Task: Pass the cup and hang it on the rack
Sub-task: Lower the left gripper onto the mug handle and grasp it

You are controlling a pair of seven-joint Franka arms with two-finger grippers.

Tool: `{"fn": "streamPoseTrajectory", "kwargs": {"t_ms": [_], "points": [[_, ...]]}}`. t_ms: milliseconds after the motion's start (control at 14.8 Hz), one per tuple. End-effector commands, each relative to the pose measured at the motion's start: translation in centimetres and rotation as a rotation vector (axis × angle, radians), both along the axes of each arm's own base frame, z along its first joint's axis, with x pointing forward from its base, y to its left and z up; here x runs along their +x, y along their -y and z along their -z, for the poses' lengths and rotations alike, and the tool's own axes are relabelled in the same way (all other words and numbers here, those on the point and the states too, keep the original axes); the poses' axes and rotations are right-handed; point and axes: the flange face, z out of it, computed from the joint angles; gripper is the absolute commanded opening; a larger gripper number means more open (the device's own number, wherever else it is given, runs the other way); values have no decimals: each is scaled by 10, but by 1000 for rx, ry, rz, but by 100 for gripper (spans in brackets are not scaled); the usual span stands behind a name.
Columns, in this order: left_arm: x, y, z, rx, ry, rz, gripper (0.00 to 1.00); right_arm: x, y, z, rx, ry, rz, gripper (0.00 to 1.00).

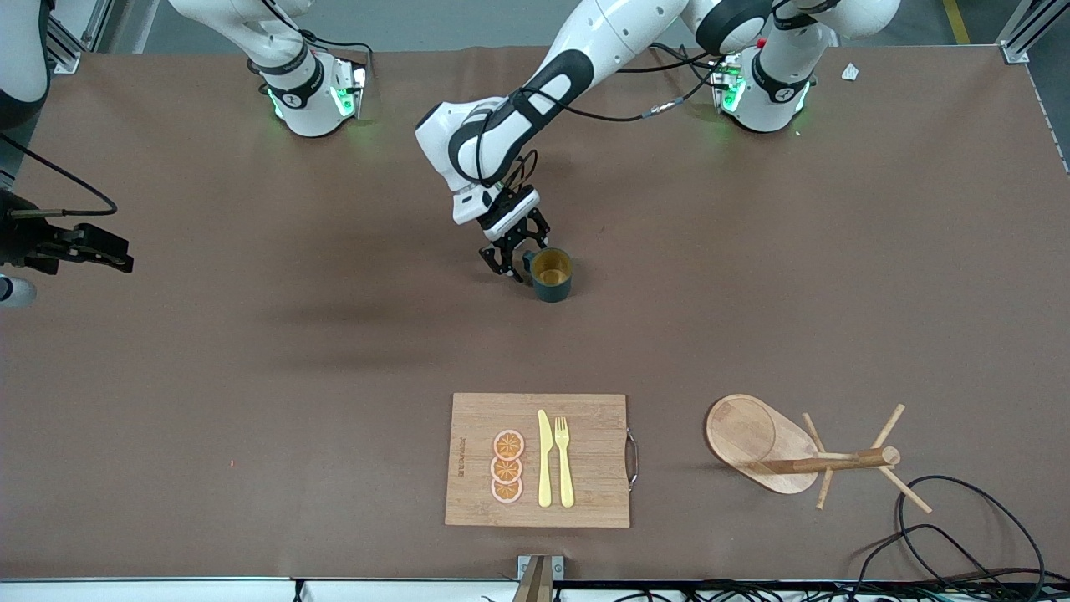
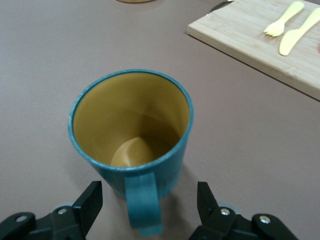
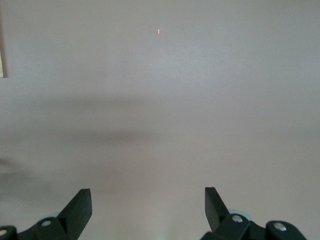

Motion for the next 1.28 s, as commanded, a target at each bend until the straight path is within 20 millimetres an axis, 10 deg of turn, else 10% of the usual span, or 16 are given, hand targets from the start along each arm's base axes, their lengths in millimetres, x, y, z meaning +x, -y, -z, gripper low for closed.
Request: {"fn": "streamPoseTrajectory", "kwargs": {"t_ms": [0,540,945,1215], "points": [[-2,5,-4,24,31,-19,83,-6,9,-3,-2,-56,20,100],[-10,7,1,35,30,-9,55,-34,21,-25,77,-58,43,100],[-5,9,-10,21,25,-1,7,-66,19,-44,83,-20,38,100],[23,2,-52,3,-5,3,1,-75,15,-51,83,-5,28,100]]}}
